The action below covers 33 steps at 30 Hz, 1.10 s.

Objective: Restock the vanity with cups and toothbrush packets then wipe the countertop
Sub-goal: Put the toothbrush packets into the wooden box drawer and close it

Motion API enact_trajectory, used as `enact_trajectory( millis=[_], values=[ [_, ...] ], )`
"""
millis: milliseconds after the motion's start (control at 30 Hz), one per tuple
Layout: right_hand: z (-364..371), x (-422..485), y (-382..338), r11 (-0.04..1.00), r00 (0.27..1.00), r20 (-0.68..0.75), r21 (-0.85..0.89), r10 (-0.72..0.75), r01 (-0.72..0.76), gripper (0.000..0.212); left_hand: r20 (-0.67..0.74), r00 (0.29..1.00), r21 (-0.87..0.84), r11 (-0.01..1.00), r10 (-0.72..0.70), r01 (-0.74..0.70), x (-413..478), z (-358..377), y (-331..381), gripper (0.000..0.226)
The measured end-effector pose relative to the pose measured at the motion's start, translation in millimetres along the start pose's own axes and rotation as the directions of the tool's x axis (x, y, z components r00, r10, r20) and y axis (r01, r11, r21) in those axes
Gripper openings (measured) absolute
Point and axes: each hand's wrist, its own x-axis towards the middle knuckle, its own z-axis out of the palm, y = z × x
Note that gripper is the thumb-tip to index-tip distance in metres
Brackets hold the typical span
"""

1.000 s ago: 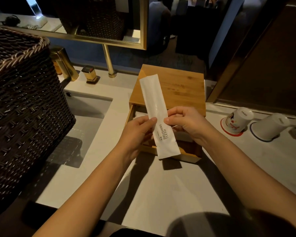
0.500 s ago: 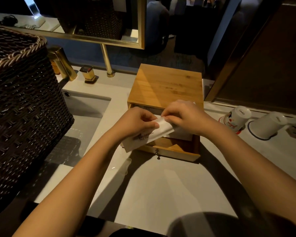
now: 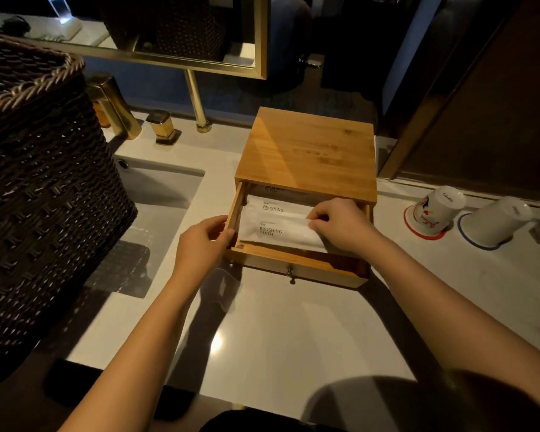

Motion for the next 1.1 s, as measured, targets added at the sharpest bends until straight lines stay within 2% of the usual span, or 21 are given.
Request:
enact_trajectory(
  millis=[100,300,500,800,967,1100],
  values=[
    [19,4,-3,1.0,0.999,0.036,0.014,0.001,-0.002,0.019,-0.03,0.999,-0.005,1.0,-0.013,0.013,2,1,-2,0.032],
    [31,3,6,0.998,1.0,0.014,0.061,0.022,-0.023,0.019,-0.033,0.999,0.002,1.0,0.009,-0.009,3,2,-6,0.033],
    [40,-3,8,0.999,0.999,0.033,0.038,0.012,-0.013,0.015,-0.032,0.999,0.003,1.0,0.027,-0.027,4,3,-7,0.031],
    [45,-5,10,0.994,0.995,-0.077,0.099,0.062,-0.055,0.019,-0.004,1.0,-0.02,1.0,0.005,-0.005,2,0,-7,0.033],
    [45,-5,10,0.999,0.999,-0.026,0.007,0.038,-0.038,0.02,-0.005,1.0,-0.028,1.0,0.008,-0.008,3,0,-7,0.033],
    [45,-7,9,0.99,0.991,-0.133,-0.139,-0.006,-0.013,0.023,-0.001,1.0,-0.035,0.999,0.015,-0.016,5,0,-9,0.032]
  ],
)
